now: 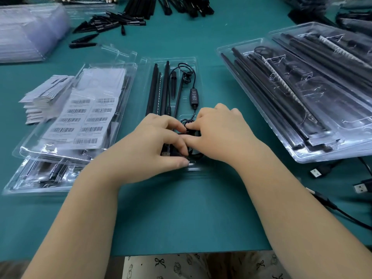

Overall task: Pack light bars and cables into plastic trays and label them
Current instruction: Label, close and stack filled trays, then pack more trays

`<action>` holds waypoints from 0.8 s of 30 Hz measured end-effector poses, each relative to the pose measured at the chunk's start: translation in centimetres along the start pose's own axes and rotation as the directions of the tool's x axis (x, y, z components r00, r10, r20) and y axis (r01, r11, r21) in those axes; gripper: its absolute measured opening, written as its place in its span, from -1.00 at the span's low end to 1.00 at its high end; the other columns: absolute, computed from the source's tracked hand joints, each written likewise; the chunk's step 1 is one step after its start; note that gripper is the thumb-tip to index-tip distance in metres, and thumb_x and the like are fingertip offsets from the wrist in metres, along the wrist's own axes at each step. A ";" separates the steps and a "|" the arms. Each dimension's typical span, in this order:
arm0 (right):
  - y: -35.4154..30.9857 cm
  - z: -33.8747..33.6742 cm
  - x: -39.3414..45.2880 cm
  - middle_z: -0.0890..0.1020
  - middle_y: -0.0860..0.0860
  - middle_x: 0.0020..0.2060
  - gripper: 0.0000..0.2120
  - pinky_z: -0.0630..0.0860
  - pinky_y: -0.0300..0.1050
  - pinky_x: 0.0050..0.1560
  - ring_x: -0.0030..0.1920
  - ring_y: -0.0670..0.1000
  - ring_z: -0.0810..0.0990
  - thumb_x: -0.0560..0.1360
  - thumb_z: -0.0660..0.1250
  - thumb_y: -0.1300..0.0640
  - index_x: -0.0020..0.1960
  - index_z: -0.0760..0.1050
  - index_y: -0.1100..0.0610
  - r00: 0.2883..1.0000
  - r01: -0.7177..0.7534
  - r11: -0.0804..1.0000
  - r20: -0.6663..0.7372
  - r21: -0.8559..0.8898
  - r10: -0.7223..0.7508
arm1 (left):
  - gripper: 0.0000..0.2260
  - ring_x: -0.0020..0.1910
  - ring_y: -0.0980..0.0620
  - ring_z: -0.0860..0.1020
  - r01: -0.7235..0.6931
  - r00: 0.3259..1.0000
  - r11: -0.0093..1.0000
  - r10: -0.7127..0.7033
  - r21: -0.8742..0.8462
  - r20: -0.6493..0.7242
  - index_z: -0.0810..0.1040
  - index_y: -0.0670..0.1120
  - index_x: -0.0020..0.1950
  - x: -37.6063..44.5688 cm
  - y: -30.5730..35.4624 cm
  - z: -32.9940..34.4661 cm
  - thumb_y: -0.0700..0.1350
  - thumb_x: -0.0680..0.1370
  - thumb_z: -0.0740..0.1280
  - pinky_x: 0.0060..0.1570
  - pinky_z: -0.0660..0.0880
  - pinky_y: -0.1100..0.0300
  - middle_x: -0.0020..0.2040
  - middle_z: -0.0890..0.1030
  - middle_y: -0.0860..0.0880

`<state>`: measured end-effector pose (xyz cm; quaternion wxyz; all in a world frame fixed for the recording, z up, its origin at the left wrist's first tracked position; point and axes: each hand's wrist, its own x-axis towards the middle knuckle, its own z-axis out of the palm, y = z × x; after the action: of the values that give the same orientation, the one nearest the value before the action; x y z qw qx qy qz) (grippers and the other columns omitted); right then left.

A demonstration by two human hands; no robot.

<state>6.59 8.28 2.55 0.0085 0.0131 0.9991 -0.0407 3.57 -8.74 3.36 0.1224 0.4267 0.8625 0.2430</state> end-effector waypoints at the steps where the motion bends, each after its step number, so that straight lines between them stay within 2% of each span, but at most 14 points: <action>1: -0.1 0.0 0.0 0.49 -0.06 0.13 -0.50 0.23 0.03 0.05 0.18 0.08 0.33 0.46 0.06 -0.38 0.25 0.47 -0.20 1.000 -0.006 1.000 0.001 -0.006 0.006 | -0.94 0.21 0.20 0.27 0.007 1.000 1.000 -0.007 -0.001 -0.023 0.61 0.20 -0.19 0.0 0.0 0.0 0.10 0.36 0.41 0.14 0.14 0.55 0.14 0.42 0.28; 3: -0.2 0.1 -0.1 0.47 -0.06 0.14 -0.50 0.23 0.02 0.05 0.19 0.07 0.33 0.43 0.13 -0.37 0.26 0.47 -0.18 1.000 -0.027 0.999 -0.005 0.035 0.027 | -0.95 0.09 0.23 0.40 0.024 0.996 0.999 -0.027 -0.041 -0.083 0.61 0.20 -0.22 -0.1 0.0 -0.2 0.08 0.35 0.42 0.05 0.27 0.48 0.01 0.52 0.24; 5: -0.4 0.4 -0.2 0.43 -0.05 0.18 -0.49 0.23 0.01 0.08 0.21 0.07 0.30 0.43 0.15 -0.35 0.25 0.50 -0.13 0.999 -0.029 0.997 -0.020 0.071 0.031 | -0.95 -0.20 0.19 0.51 0.033 0.988 0.994 -0.049 -0.106 -0.149 0.62 0.18 -0.25 -0.2 -0.1 -0.3 0.03 0.34 0.46 -0.20 0.39 0.38 -0.24 0.59 0.16; 6: -0.4 0.5 -0.3 0.40 -0.05 0.21 -0.49 0.22 0.00 0.12 0.22 0.07 0.27 0.44 0.16 -0.34 0.24 0.52 -0.09 0.999 -0.019 0.997 -0.032 0.075 0.021 | -0.94 -0.33 0.17 0.49 0.038 0.984 0.992 -0.059 -0.123 -0.169 0.63 0.17 -0.26 -0.3 -0.2 -0.4 0.01 0.34 0.48 -0.33 0.38 0.38 -0.34 0.57 0.14; 8: -0.3 0.5 -0.3 0.35 -0.08 0.27 -0.48 0.20 -0.02 0.17 0.24 0.07 0.22 0.45 0.17 -0.33 0.24 0.53 -0.05 0.999 0.011 0.997 -0.046 0.080 -0.007 | -0.91 -0.45 0.17 0.42 0.046 0.976 0.990 -0.074 -0.136 -0.205 0.63 0.17 -0.25 -0.4 -0.4 -0.5 0.02 0.33 0.51 -0.44 0.31 0.42 -0.45 0.51 0.15; 11: 0.1 0.4 -0.3 0.40 -0.12 0.25 -0.51 0.21 -0.02 0.17 0.22 0.07 0.22 0.44 0.22 -0.32 0.27 0.49 -0.10 1.000 0.015 0.993 -0.004 0.115 -0.015 | -0.84 -0.46 0.24 0.45 0.064 0.939 0.971 -0.137 -0.232 -0.314 0.61 0.13 -0.21 -0.2 -0.8 -0.7 0.00 0.30 0.55 -0.42 0.32 0.50 -0.43 0.53 0.19; 13: 0.2 0.3 -0.4 0.46 -0.14 -0.01 -0.54 0.23 -0.03 0.07 0.07 0.05 0.23 0.42 0.28 -0.29 0.25 0.48 -0.13 1.000 0.003 0.985 -0.023 0.173 0.001 | -0.82 -0.41 0.26 0.49 0.107 0.906 0.944 -0.222 -0.312 -0.360 0.60 0.14 -0.17 0.4 -1.2 -0.4 -0.02 0.32 0.55 -0.35 0.40 0.47 -0.35 0.59 0.19; 15: 0.2 0.2 -0.5 0.23 -0.21 -0.27 -0.54 0.17 -0.07 -0.05 -0.10 -0.01 0.14 0.39 0.36 -0.25 0.24 0.44 -0.14 0.997 -0.013 0.964 -0.072 0.267 0.034 | -0.81 -0.38 0.28 0.48 0.159 0.879 0.941 -0.273 -0.299 -0.391 0.59 0.16 -0.09 1.1 -1.2 0.3 -0.02 0.36 0.52 -0.27 0.41 0.43 -0.32 0.59 0.24; 16: 0.2 0.2 -0.5 0.17 -0.20 -0.31 -0.53 0.14 -0.09 -0.07 -0.13 -0.03 0.10 0.37 0.39 -0.24 0.22 0.43 -0.13 0.995 -0.022 0.957 -0.086 0.288 0.049 | -0.78 -0.36 0.30 0.47 0.181 0.864 0.943 -0.288 -0.279 -0.414 0.58 0.16 -0.01 1.4 -1.2 0.7 -0.02 0.39 0.50 -0.24 0.39 0.41 -0.33 0.58 0.25; 18: 0.2 0.2 -0.5 0.21 -0.18 -0.31 -0.57 0.14 -0.10 -0.07 -0.16 -0.03 0.09 0.37 0.38 -0.25 0.17 0.46 -0.10 0.995 -0.024 0.964 -0.090 0.265 0.050 | -0.69 -0.32 0.36 0.45 0.216 0.833 0.947 -0.305 -0.237 -0.462 0.54 0.12 0.16 2.0 -1.0 1.4 -0.03 0.43 0.45 -0.21 0.32 0.45 -0.32 0.55 0.25; 20: 0.4 0.3 -0.5 0.43 -0.12 -0.14 -0.63 0.17 -0.07 -0.02 -0.06 0.01 0.18 0.41 0.34 -0.25 0.15 0.54 -0.11 0.996 0.006 0.981 -0.085 0.195 0.011 | -0.65 -0.29 0.35 0.43 0.252 0.820 0.953 -0.304 -0.170 -0.486 0.52 0.07 0.24 2.5 -0.9 1.9 -0.06 0.47 0.42 -0.23 0.28 0.46 -0.26 0.51 0.30; 21: 0.5 0.5 -0.5 0.48 -0.10 0.08 -0.64 0.18 -0.06 0.04 0.06 0.04 0.22 0.43 0.32 -0.24 0.16 0.56 -0.12 0.995 0.034 0.988 -0.096 0.153 -0.020 | -0.65 -0.29 0.36 0.42 0.264 0.822 0.955 -0.295 -0.134 -0.486 0.52 0.06 0.26 2.7 -0.8 2.0 -0.08 0.48 0.41 -0.21 0.27 0.44 -0.22 0.49 0.32; 22: 0.6 0.6 -0.5 0.42 -0.12 0.26 -0.65 0.17 -0.05 0.09 0.16 0.06 0.21 0.46 0.30 -0.22 0.18 0.56 -0.12 0.993 0.062 0.991 -0.109 0.118 -0.049 | -0.67 -0.27 0.37 0.42 0.258 0.831 0.960 -0.276 -0.106 -0.484 0.53 0.05 0.25 3.0 -0.7 2.2 -0.09 0.49 0.40 -0.17 0.27 0.45 -0.18 0.52 0.32; 24: 0.7 0.7 -0.5 0.39 -0.13 0.30 -0.68 0.16 -0.05 0.10 0.20 0.07 0.21 0.51 0.25 -0.17 0.17 0.57 -0.08 0.990 0.101 0.994 -0.102 0.050 -0.095 | -0.73 -0.17 0.35 0.48 0.230 0.847 0.971 -0.229 -0.057 -0.479 0.58 0.05 0.18 3.3 -0.5 2.4 -0.09 0.49 0.41 -0.03 0.33 0.42 -0.07 0.62 0.22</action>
<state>7.12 8.93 1.77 -0.0438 -0.0339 0.9961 -0.0681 2.26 -5.59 1.05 -0.0687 0.2467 0.9108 0.3239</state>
